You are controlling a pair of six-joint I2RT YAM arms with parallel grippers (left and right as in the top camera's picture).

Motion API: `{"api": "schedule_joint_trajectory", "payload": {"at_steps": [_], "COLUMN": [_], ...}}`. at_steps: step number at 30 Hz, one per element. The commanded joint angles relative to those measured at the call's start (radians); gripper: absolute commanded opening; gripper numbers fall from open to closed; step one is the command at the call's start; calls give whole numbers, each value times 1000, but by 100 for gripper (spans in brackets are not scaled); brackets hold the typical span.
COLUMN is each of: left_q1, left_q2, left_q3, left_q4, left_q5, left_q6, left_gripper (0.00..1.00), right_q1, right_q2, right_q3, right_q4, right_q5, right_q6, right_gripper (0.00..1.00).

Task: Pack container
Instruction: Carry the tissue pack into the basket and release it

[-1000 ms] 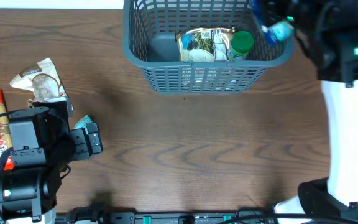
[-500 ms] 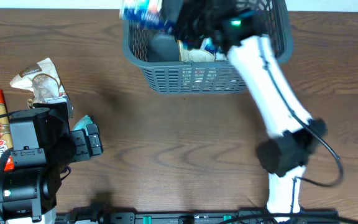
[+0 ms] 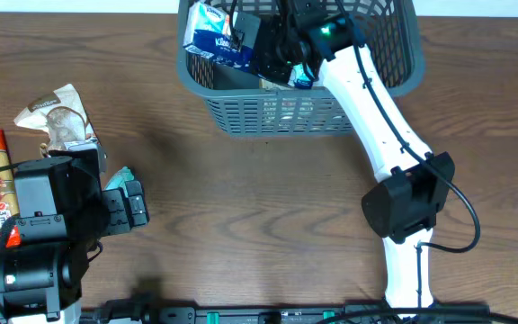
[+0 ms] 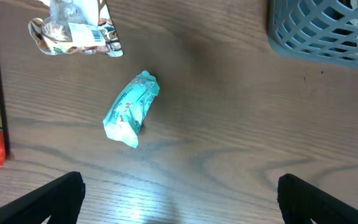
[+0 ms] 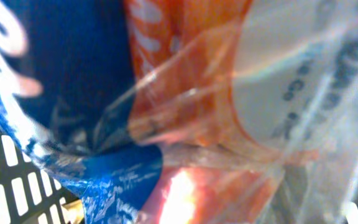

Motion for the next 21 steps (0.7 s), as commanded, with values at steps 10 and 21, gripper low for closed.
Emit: {"api": "schedule_joint_trajectory", "payload": {"at_steps": [10,21], "left_q1": [5,5], "left_q2": [-2,-2], "left_q3": [21,21], "left_q4": [-12,-14], "left_q5": [6,7], "left_q6": [13,13], "left_gripper": [99,98], "right_q1": [-96,-64], "right_q2": [47,127], "right_q3": [2,-7], "right_q4": [-55,-82], "right_q5": [67,56], "right_q6": [-41,-41], "right_gripper": [1,1]}}
